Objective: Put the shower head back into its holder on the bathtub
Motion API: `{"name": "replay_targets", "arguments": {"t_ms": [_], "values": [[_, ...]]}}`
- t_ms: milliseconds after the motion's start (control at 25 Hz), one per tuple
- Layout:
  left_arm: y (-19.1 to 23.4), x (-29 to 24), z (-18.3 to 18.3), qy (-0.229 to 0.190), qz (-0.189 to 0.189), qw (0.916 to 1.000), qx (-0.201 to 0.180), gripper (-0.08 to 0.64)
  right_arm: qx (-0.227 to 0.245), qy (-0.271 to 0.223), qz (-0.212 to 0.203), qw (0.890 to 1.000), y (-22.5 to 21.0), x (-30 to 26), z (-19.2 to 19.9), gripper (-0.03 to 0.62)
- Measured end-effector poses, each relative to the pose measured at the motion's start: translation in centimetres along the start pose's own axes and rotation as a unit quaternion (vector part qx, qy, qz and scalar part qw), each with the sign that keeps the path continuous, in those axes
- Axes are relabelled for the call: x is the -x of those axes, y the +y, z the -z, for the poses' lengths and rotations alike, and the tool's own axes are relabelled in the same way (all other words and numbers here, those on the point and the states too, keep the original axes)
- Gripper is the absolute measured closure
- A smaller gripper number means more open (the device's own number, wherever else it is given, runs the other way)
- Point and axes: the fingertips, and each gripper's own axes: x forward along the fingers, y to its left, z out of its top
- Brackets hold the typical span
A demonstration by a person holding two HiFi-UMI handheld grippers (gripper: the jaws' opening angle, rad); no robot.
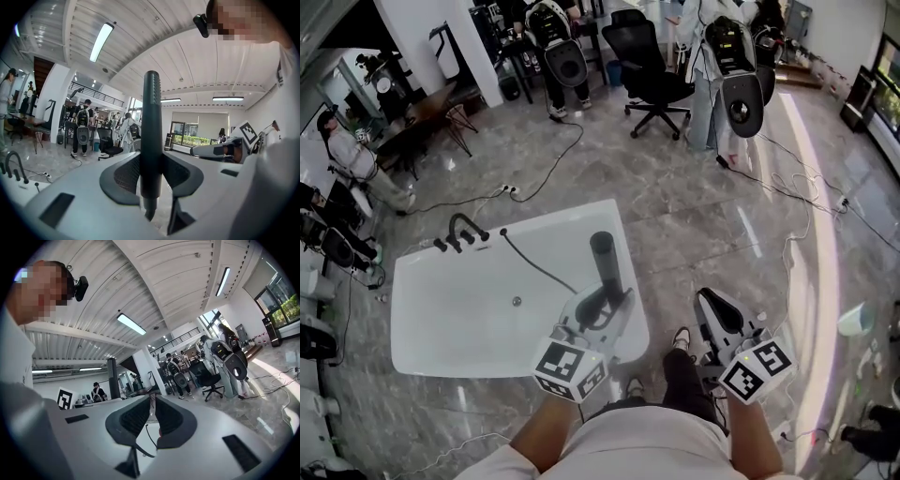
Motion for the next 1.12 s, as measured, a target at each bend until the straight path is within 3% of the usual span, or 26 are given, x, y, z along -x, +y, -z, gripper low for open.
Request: {"name": "replay_targets", "arguments": {"t_ms": [320, 800, 1120], "values": [[1.3, -5.4, -0.6, 0.002, -0.028, 0.9996, -0.004, 0.426, 0.004, 0.015, -0.041, 0.999, -4.4, -4.0, -1.6, 0.575], [2.9, -18.3, -2.9, -0.005, -0.103, 0.9946, 0.000, 0.426, 0.017, 0.048, -0.107, 0.993, -16.2, -9.4, -6.9, 0.575], [3.2, -23.0, -4.6, -0.015, -0.132, 0.9911, -0.004, 0.426, 0.013, 0.045, -0.129, 0.991, -20.8, -10.7, -9.2, 0.575]]}}
